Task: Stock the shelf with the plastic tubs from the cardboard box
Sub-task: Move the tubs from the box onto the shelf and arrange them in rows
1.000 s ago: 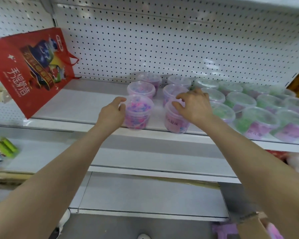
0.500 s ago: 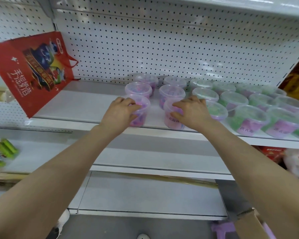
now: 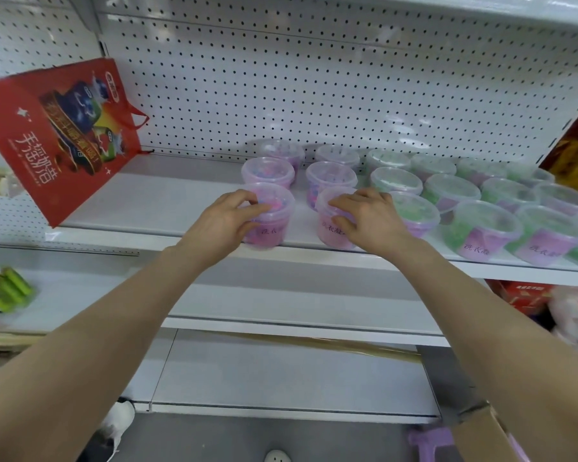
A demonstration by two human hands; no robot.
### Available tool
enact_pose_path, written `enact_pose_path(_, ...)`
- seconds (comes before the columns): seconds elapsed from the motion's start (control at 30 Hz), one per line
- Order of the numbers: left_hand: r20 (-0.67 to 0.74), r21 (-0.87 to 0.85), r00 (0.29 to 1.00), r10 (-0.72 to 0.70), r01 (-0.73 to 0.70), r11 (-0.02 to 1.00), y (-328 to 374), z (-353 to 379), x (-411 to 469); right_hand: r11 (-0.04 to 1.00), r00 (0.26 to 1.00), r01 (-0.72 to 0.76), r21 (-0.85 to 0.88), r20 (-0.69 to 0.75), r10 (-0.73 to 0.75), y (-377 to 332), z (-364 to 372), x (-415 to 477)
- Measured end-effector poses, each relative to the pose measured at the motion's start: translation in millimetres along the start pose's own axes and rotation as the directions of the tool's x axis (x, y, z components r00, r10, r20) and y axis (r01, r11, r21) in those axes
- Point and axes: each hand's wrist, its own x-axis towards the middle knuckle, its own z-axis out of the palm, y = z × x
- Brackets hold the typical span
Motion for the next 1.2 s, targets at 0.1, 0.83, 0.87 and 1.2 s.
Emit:
enact_pose_path(0.1,-0.018,0.026,0.999,0.032,-0.032,0.999,-7.0,0.8,1.7,0.998,0.998,0.047,0.031,-0.034,-0.046,2.6,2.0,0.7)
enact_pose_path(0.83,-0.06,0.215,0.995,0.081,-0.067,0.974,77.4,-25.6,6.2,0.966,0.964,0.108,-0.237,-0.213,-0.16,17.0,-31.8,-78.0)
enact_pose_path(0.87,-0.054,0.21,0.994,0.099,-0.086,0.974,87.0,-23.9,6.2,0.96,0.964,0.105,-0.26,-0.212,-0.163,20.9,-36.1,-89.4)
enact_pose_path(1.2,-0.025,0.055,0.957,0.29,-0.289,0.956,215.3,36.2,20.7,0.932,0.979,-0.014,-0.363,-0.197,-0.061,93.6,-51.8,-228.8)
